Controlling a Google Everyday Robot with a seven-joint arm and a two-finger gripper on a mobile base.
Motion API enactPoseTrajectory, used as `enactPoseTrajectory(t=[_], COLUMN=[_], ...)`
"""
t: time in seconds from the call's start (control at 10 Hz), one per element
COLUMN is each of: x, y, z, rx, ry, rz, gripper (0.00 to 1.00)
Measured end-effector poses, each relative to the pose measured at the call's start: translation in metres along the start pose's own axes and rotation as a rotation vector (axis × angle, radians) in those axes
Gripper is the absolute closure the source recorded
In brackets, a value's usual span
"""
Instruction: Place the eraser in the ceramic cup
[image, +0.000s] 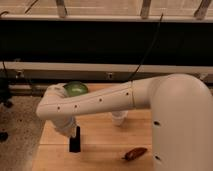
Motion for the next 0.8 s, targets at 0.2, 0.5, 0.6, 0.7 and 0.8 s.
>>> enactPoseTrajectory(t=[0.2, 0.5, 0.6, 0.7, 0.8], x=[0.007, 0.023, 0.027, 0.032, 0.040], y=[0.007, 0.024, 0.028, 0.034, 0.043], z=[-0.008, -0.044, -0.054, -0.064, -0.075], rx=[-0.006, -0.019, -0.021, -0.019, -0.008], ry=[0.021, 0.064, 0.073, 0.084, 0.091], rz=[0.011, 0.032, 0.036, 0.038, 0.046], gripper=[1.00, 1.00, 1.00, 1.00, 1.00])
